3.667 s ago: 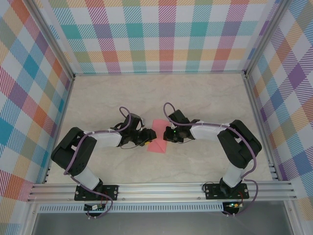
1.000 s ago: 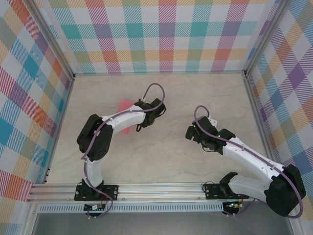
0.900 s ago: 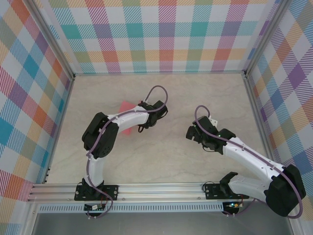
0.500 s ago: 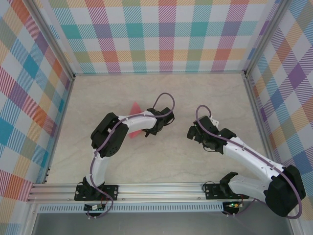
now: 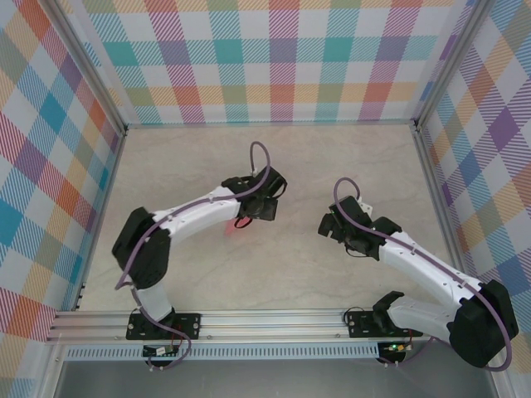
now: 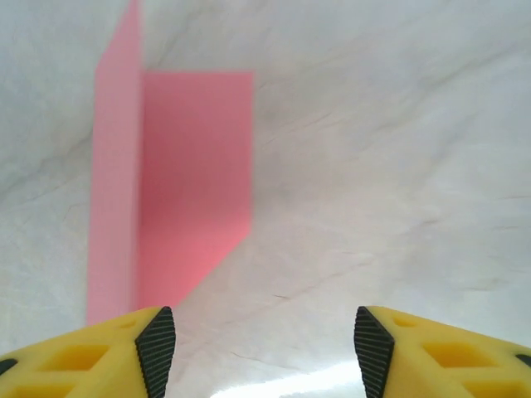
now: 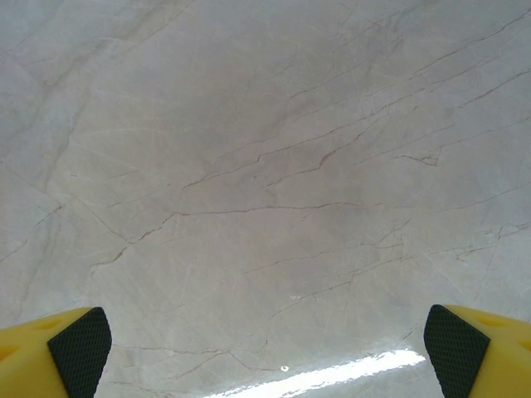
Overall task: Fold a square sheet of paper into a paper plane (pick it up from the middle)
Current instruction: Turn over the paper at the center of the table, then move the paper to the center of the table.
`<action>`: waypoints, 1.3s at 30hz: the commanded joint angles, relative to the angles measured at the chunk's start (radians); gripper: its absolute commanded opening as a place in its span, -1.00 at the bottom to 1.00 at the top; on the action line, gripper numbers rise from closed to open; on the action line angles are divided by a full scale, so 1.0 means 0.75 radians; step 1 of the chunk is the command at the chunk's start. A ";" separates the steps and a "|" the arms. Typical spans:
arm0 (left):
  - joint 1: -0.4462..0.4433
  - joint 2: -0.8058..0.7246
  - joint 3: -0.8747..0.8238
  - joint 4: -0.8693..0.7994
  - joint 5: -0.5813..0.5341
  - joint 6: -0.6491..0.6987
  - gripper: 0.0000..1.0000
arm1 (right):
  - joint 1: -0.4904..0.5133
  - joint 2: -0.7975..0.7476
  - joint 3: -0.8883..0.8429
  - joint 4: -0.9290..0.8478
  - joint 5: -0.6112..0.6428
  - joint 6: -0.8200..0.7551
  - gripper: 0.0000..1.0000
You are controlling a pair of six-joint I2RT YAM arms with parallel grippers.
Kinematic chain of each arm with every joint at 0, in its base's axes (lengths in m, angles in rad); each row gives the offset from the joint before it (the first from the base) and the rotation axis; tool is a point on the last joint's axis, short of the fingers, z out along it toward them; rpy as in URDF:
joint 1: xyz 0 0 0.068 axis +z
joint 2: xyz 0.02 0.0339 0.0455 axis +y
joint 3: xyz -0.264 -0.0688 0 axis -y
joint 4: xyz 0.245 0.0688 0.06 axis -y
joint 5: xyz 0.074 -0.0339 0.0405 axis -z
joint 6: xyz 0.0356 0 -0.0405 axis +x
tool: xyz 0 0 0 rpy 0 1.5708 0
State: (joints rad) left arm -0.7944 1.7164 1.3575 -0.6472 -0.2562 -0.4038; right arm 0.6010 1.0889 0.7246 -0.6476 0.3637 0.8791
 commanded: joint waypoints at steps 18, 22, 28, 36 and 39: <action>0.481 -0.007 -0.450 0.607 0.751 -0.228 0.07 | -0.006 0.375 0.197 0.269 -0.379 -0.101 1.00; 0.484 0.064 -0.410 0.597 0.644 -0.199 0.02 | -0.006 0.397 0.165 0.296 -0.413 -0.084 1.00; 0.485 0.133 -0.369 0.541 0.461 -0.135 0.03 | -0.006 0.424 0.151 0.304 -0.426 -0.079 1.00; 0.482 0.193 -0.369 0.504 0.508 -0.148 0.06 | -0.006 0.449 0.151 0.311 -0.432 -0.076 1.00; 0.471 0.206 -0.389 0.453 0.542 -0.190 0.04 | -0.006 0.450 0.147 0.311 -0.430 -0.070 1.00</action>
State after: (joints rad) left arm -0.4416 1.8301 1.0698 -0.2348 0.1150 -0.5259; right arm 0.6010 1.4178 0.8459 -0.4332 0.0509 0.8082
